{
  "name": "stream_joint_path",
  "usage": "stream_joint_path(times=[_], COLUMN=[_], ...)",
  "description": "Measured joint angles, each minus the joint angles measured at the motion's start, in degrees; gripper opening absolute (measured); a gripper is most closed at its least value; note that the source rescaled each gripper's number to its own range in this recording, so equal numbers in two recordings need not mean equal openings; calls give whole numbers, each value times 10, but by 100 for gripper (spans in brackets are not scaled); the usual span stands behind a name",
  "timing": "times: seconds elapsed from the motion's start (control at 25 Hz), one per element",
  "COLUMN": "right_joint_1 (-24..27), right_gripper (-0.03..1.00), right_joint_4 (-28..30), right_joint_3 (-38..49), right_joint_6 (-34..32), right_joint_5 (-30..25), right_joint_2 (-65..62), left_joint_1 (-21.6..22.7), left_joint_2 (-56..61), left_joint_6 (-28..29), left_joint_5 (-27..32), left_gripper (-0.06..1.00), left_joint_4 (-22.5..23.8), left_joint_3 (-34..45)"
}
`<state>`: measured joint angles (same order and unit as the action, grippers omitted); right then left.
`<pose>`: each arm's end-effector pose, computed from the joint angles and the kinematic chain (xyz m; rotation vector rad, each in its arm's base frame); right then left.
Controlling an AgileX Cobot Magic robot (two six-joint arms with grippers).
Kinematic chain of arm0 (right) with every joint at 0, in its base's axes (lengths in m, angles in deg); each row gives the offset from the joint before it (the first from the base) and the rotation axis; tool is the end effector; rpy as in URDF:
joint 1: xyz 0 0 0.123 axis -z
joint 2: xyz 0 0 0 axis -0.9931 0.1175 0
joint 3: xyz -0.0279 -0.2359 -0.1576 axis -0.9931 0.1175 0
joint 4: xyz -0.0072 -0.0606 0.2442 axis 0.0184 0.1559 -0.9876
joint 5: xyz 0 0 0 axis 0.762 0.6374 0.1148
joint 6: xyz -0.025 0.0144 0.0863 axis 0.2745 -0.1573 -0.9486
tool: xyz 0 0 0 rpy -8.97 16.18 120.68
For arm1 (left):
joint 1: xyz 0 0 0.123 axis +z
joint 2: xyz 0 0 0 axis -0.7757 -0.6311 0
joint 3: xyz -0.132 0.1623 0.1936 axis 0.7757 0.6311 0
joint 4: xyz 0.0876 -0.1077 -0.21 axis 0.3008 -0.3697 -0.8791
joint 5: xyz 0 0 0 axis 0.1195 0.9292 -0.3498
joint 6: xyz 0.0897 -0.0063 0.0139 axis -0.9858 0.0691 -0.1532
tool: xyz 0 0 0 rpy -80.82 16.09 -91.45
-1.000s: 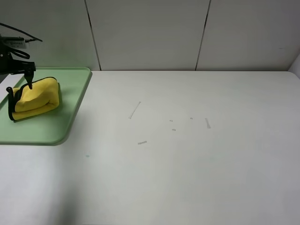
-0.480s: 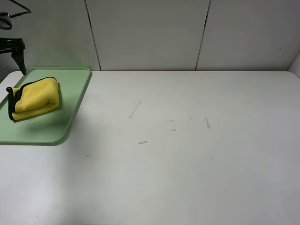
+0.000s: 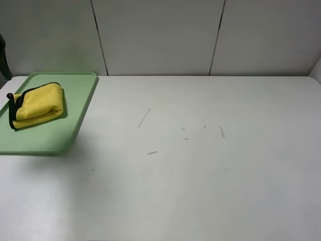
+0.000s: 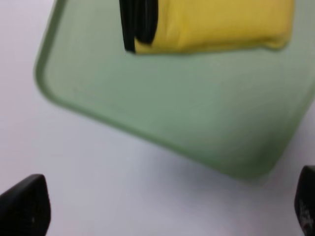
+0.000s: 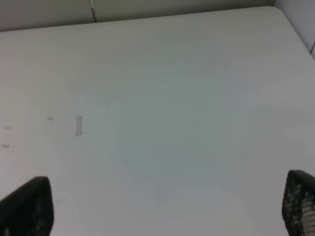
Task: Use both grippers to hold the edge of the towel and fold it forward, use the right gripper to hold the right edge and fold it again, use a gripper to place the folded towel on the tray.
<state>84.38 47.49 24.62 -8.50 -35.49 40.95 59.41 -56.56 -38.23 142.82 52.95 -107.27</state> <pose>-0.0035 -0.0006 0.2770 0.0472 2.0148 -0.0051 0.3164 0.0558 0.2915 -0.5330 2.8134 0.1154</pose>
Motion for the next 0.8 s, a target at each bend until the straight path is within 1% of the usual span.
stream_joint_path(times=[0.16, 0.28, 0.56, 0.8], right_joint_1=[0, 0, 0, 0], right_gripper=[100, 100, 100, 100], right_joint_4=[0, 0, 0, 0], right_joint_3=[0, 0, 0, 0], right_joint_6=[0, 0, 0, 0], right_joint_5=[0, 0, 0, 0], right_joint_2=[0, 0, 0, 0], left_joint_1=[0, 0, 0, 0], left_joint_2=[75, 134, 280, 419], left_joint_6=[-5, -24, -56, -69], left_joint_5=[-28, -41, -64, -61], left_gripper=[100, 100, 100, 100], left_joint_4=[-26, -47, -89, -96], left_joint_3=[89, 157, 272, 353])
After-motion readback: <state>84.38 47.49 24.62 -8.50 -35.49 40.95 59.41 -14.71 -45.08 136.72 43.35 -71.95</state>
